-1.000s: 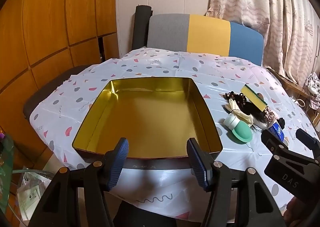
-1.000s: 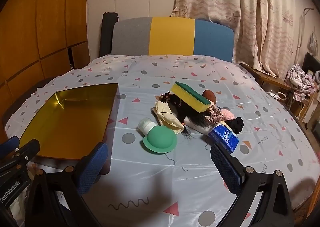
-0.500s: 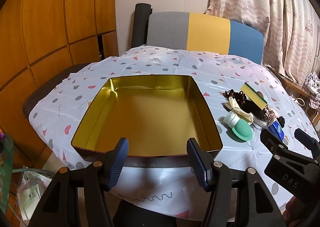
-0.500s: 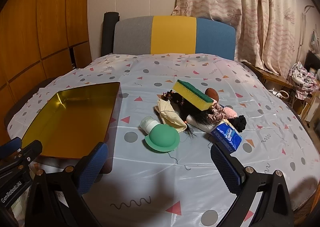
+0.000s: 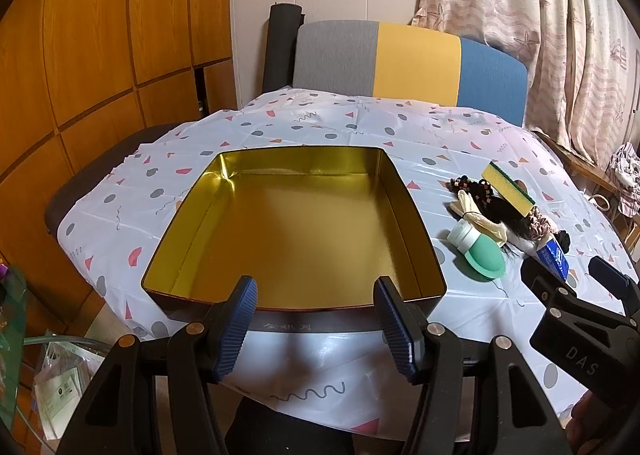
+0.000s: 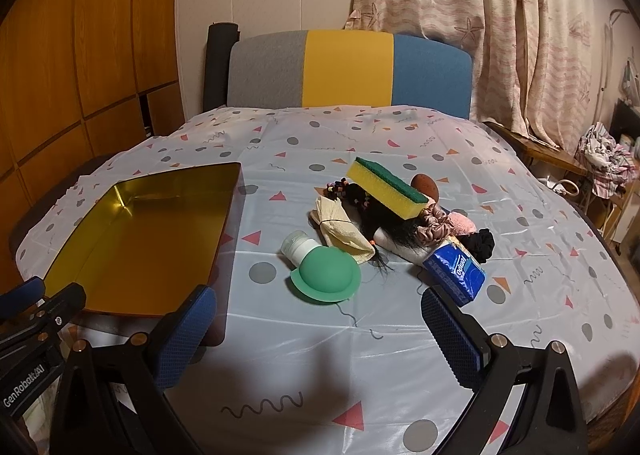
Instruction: Organize soft objects
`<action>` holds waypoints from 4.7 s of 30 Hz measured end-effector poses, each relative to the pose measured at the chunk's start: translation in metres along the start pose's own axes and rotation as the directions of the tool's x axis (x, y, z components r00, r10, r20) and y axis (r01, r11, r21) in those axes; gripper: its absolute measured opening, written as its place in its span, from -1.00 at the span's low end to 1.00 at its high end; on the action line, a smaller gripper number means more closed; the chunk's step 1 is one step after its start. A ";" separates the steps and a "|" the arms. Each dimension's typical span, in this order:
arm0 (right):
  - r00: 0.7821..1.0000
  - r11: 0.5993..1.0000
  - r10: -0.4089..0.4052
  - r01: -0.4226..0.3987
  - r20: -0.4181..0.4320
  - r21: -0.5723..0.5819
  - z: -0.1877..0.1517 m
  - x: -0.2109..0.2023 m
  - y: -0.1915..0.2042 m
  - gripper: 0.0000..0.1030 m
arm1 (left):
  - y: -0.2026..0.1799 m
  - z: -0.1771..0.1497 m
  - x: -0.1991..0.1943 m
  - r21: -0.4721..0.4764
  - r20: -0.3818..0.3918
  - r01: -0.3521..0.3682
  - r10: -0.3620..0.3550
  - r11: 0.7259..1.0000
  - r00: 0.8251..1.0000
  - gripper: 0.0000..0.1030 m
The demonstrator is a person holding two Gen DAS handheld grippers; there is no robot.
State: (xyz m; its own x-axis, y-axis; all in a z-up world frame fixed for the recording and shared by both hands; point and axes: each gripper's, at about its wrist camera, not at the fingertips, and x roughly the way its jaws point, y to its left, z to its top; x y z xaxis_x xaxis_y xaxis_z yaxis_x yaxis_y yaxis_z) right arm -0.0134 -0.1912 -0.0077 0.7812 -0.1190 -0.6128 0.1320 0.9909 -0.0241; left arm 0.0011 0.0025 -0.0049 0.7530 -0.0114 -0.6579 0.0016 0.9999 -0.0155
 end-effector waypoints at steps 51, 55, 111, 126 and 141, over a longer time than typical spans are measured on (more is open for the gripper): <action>0.998 0.997 0.059 -0.057 -0.023 0.058 0.009 0.018 -0.028 1.00 | -0.012 0.001 0.015 0.041 -0.056 0.156 -0.154 0.987 0.987 0.20; 0.998 0.994 0.056 -0.054 -0.024 0.094 0.019 0.022 -0.052 1.00 | -0.022 0.005 0.019 0.046 -0.084 0.280 -0.276 0.959 0.958 0.35; 0.970 0.847 0.177 -0.064 -0.166 0.528 0.033 0.096 -0.282 1.00 | -0.193 0.030 0.150 0.290 -0.411 0.421 -0.286 0.860 0.866 0.02; 0.901 0.970 0.218 -0.157 -0.376 0.186 0.027 0.139 -0.199 1.00 | -0.181 0.024 0.109 0.207 -0.360 0.545 -0.455 0.812 0.815 0.01; 0.907 0.989 0.144 -0.149 -0.395 0.019 0.025 0.157 -0.175 0.23 | -0.150 0.039 0.072 0.131 -0.301 0.608 -0.553 0.783 0.777 0.02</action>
State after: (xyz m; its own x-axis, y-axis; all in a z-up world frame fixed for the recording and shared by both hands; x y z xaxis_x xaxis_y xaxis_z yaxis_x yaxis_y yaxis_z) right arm 0.1012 -0.3851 -0.0802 0.4870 0.0591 -0.8714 0.0259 0.9963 0.0821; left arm 0.0808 -0.1475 -0.0203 0.3865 -0.5647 -0.7292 0.5452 0.7776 -0.3132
